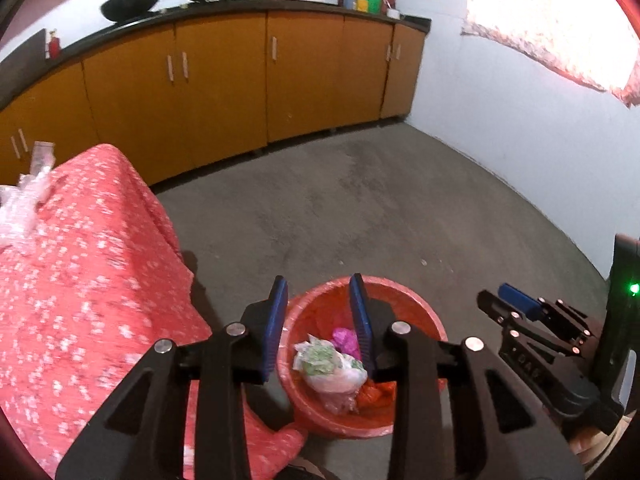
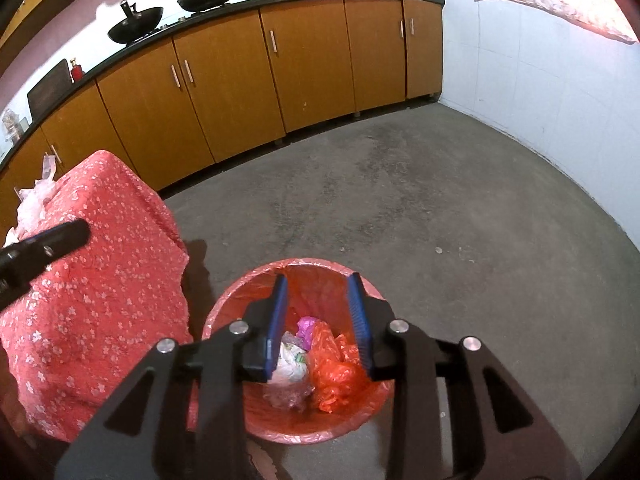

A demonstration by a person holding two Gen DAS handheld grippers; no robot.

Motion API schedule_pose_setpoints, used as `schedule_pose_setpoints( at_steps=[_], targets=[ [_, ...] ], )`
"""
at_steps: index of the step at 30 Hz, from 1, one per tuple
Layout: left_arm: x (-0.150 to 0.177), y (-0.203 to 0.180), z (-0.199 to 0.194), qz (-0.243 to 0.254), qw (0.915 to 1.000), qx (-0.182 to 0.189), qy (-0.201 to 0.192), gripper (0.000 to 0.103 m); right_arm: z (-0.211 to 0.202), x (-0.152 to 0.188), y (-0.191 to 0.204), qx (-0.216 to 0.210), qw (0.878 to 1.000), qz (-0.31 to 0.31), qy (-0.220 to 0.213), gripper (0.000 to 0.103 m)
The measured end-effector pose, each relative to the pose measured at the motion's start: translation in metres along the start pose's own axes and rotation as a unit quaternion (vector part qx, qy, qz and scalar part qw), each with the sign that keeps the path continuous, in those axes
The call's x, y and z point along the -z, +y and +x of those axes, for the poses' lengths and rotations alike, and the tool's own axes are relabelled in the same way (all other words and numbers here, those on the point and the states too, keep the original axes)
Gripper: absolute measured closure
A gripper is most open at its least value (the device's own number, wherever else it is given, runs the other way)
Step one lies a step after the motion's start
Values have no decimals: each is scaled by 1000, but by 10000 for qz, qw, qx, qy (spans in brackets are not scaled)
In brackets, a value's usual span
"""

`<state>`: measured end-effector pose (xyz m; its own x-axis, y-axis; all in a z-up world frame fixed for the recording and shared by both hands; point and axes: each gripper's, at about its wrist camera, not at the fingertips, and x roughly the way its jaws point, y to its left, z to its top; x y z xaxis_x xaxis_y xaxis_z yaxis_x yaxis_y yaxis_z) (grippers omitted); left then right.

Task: Collect trash
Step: 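Open both tools over the basket to drop the bags, then move both open tools back over the table toward the white sheet and bubble wrap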

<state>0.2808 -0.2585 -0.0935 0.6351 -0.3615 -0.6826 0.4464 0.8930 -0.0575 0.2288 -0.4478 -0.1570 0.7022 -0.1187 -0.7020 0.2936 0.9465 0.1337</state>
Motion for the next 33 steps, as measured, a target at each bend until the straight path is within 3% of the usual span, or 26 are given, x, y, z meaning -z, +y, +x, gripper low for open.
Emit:
schedule_pose_setpoints(
  at_steps=[11, 18, 22, 28, 33],
  targets=[
    [7, 56, -48, -172, 9986, -390, -308, 65, -20, -17, 60, -374, 9981, -473, -149, 71],
    [24, 144, -93, -628, 9909, -1093, -463, 59, -30, -38, 139, -942, 9908, -942, -250, 71],
    [37, 206, -118, -977, 9792, -1682, -581, 55, -32, -45, 198, -1300, 9831, -1259, -264, 71],
    [61, 296, -151, -1370, 9494, -2721, -760, 46, -36, -50, 301, -1834, 9658, -1797, -361, 71],
    [73, 353, -171, -1739, 9302, -3103, -903, 38, -26, -57, 379, -2181, 9554, -1961, -349, 61]
  ],
)
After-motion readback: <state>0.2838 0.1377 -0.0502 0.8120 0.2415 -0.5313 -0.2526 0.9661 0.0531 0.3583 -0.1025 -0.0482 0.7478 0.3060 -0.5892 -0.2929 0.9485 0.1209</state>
